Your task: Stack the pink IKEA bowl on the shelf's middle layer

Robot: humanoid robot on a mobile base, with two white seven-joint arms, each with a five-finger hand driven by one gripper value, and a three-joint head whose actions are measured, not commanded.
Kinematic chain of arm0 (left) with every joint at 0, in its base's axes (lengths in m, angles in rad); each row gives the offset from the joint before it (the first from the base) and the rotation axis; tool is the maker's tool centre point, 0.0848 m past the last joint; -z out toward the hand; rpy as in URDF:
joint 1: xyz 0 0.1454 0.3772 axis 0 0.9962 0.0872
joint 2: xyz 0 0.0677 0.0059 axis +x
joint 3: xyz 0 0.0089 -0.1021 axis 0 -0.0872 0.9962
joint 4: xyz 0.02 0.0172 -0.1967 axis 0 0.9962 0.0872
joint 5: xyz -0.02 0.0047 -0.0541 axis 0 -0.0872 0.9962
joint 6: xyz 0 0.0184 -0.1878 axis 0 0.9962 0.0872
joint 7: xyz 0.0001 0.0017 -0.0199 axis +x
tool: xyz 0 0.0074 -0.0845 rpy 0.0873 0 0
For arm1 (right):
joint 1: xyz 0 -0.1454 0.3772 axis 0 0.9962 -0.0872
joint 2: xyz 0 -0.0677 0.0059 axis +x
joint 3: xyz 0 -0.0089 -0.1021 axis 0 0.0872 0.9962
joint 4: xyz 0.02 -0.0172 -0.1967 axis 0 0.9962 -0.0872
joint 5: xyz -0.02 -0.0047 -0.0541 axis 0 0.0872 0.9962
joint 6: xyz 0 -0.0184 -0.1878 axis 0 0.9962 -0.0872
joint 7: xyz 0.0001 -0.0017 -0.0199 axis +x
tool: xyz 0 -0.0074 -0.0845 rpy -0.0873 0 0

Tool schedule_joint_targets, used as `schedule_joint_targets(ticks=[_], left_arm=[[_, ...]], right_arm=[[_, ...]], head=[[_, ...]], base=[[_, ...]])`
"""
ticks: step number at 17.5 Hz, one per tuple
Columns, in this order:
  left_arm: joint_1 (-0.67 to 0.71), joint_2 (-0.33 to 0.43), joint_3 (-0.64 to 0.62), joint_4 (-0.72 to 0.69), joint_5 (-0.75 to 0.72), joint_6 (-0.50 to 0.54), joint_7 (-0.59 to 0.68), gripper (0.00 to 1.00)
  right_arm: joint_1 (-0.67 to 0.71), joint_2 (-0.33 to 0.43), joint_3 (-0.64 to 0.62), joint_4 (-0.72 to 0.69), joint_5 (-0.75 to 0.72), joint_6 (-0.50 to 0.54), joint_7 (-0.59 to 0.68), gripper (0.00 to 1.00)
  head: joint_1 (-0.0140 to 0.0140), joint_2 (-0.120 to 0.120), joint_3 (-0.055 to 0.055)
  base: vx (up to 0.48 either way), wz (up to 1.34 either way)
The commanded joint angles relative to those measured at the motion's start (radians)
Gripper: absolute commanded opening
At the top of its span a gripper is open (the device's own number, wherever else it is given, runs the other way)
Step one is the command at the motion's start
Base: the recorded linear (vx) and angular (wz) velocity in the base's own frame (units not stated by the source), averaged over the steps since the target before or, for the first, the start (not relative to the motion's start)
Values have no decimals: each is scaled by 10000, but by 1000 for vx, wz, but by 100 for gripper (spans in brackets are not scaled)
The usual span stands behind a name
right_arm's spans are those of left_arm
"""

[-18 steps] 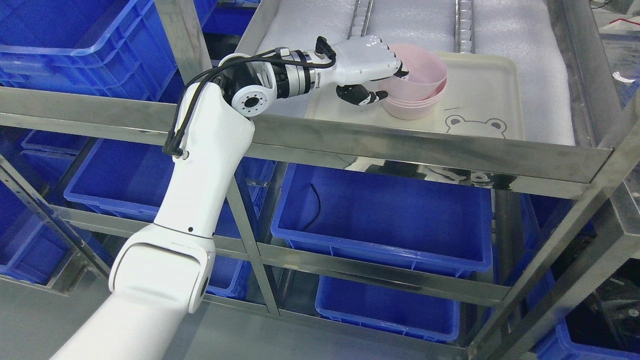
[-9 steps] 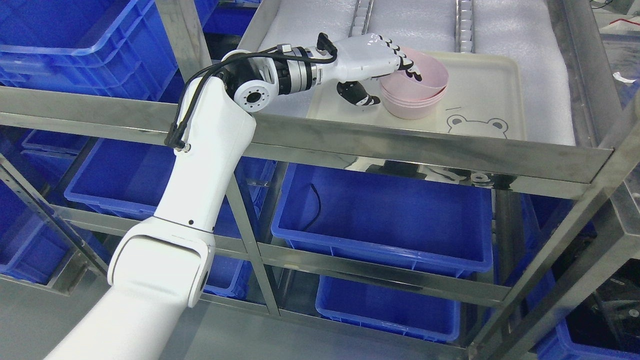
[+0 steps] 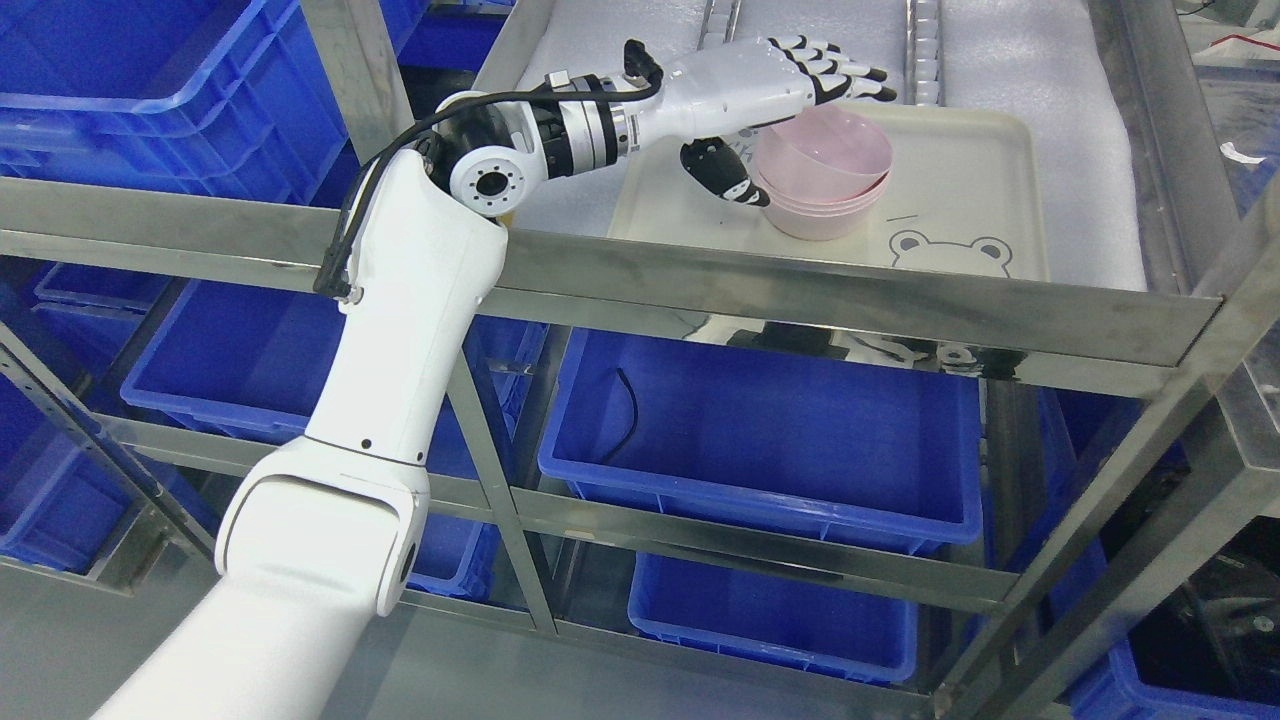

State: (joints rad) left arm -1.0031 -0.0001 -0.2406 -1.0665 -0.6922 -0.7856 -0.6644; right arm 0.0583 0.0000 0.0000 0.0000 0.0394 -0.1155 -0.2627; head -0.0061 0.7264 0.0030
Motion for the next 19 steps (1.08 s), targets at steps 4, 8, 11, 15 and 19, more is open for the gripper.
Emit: schedule_joint_targets(ticks=[4,8,11,15,19], left_arm=[[2169,175,-1574,-2552,6657,399,246,100],[4994,175,-4309,-3493,6539,218,140,100],[6956,175,-4421,-3463,5544,2,94,100],[9535,175,-2754,-3143,5526,2,231,100],[10092,175,-269,-2038,5541,2,3148,100]], right_arm=[[0,-175,46,-175,5,4,4,100],[0,-175,31,-175,-10,4,4,100],[0,-175,31,-175,-10,4,4,100],[0,-175,31,-175,-10,4,4,100],[0,-175,46,-175,5,4,4,100]], head=[[0,0,0],[0,0,0],[0,-1,0],[0,-1,0],[0,-2,0]], base=[[-1,17],[-27,-85],[-55,-187],[-67,-374],[-7,-56]])
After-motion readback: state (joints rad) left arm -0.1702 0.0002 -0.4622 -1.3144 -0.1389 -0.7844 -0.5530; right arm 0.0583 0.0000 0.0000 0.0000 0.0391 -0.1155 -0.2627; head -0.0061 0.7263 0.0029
